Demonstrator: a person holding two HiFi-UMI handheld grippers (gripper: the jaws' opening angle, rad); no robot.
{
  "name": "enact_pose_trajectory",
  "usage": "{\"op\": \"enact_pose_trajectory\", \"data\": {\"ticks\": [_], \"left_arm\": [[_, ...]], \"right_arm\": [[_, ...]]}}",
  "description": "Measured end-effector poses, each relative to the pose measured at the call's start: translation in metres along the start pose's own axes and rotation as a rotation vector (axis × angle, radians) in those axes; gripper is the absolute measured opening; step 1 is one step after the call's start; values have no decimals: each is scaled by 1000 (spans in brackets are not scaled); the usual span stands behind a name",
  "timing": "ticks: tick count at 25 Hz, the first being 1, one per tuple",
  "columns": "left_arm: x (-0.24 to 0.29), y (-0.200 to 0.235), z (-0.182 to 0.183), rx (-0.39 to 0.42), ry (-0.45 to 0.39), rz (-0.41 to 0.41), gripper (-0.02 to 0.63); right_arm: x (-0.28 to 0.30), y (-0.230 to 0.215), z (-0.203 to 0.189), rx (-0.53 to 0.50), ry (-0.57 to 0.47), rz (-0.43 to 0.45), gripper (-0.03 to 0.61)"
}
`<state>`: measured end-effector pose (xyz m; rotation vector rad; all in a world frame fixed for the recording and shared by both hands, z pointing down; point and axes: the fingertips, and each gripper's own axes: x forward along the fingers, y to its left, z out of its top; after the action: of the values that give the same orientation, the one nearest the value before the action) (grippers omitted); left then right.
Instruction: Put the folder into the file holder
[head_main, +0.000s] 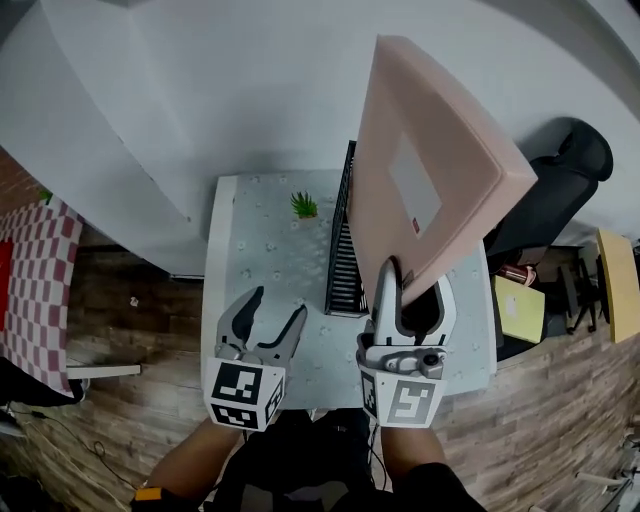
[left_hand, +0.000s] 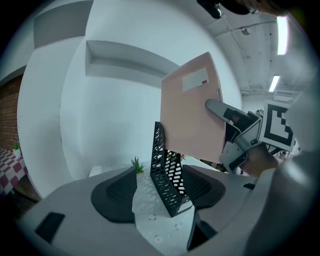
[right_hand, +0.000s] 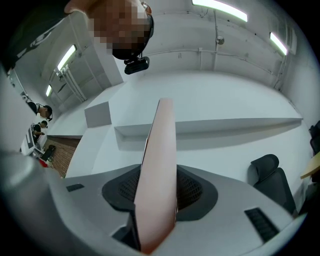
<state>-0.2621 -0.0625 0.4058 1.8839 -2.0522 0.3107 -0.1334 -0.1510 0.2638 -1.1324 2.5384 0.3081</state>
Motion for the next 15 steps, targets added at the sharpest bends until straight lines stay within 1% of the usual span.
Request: {"op": "enact_pose_trajectory", "data": {"ticks": [4,15], "left_arm": [[11,3,-11,0,24,-2,301],[43,11,-44,-11,86,-18,301]], "right_arm": [[2,1,-8,15,-35,-19,178],[-2,7,-50,5,-54,-63,178]]}}
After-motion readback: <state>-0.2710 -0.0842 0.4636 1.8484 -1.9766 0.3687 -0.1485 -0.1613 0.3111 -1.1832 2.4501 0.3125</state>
